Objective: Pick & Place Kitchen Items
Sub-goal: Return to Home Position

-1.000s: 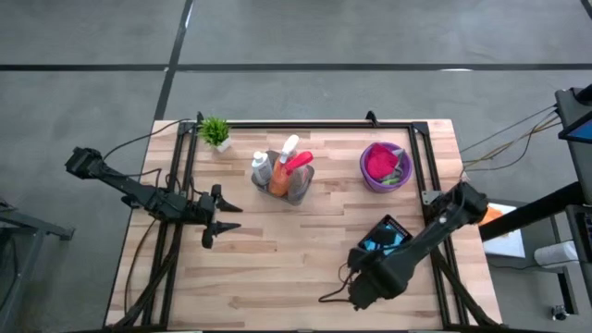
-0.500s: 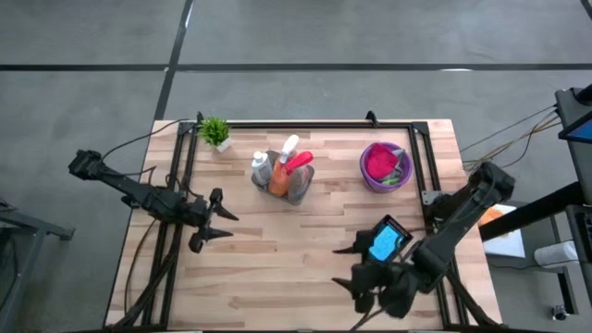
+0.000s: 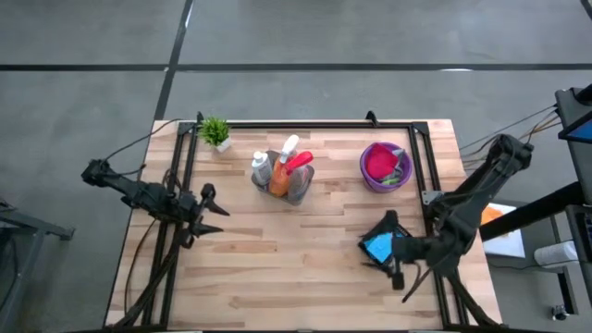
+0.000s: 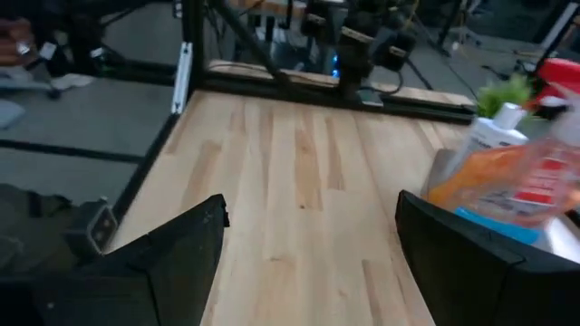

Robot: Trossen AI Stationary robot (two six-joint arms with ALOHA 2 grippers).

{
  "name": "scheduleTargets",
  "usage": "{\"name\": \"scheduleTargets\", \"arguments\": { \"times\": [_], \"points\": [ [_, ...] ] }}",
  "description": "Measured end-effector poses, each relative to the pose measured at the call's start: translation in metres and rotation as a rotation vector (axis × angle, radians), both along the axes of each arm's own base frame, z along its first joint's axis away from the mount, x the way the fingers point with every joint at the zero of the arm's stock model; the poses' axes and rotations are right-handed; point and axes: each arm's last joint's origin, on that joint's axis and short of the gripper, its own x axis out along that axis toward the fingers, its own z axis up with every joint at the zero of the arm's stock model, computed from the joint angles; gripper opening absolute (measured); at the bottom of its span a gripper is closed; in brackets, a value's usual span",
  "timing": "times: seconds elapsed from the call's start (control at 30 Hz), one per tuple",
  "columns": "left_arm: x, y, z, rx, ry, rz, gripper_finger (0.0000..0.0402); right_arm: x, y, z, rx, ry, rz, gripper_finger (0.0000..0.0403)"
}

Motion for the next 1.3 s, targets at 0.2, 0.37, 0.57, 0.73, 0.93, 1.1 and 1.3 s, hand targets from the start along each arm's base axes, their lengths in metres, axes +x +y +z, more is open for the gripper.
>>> {"name": "scheduleTargets", "arguments": {
  "times": [0.2,0.37,0.57,0.73,0.93,1.1,1.3],
  "points": [
    [-0.005,0.002,-0.011,-0.01,-0.023,0.009,0.0231,-0.024,-0.027,-0.003,0.042,-0.055,-0.012,0.0315],
    [-0.001,0.002,-0.019,-0.03,-0.033,0.025,0.0231,-0.034,-0.034,-0.027,0.096,-0.165,0.197,0.0315],
    [-0.001,0.002,-0.018,-0.033,-0.04,0.038,0.0231,-0.055,-0.051,-0.059,0.166,-0.263,0.378,0.0315],
    [-0.001,0.003,-0.018,-0.028,-0.048,0.045,0.0231,-0.072,-0.069,-0.072,0.163,-0.357,0.404,0.0315],
    [-0.001,0.003,-0.018,-0.014,-0.052,0.053,0.0231,-0.088,-0.09,-0.09,0.123,-0.465,0.388,0.0315],
    [0.0,0.006,-0.018,-0.013,-0.052,0.085,0.0231,-0.094,-0.105,-0.1,0.105,-0.508,0.325,0.0315],
    [0.002,0.013,-0.019,-0.012,-0.049,0.141,0.0231,-0.096,-0.122,-0.1,0.055,-0.531,0.217,0.0315]
  ]
}}
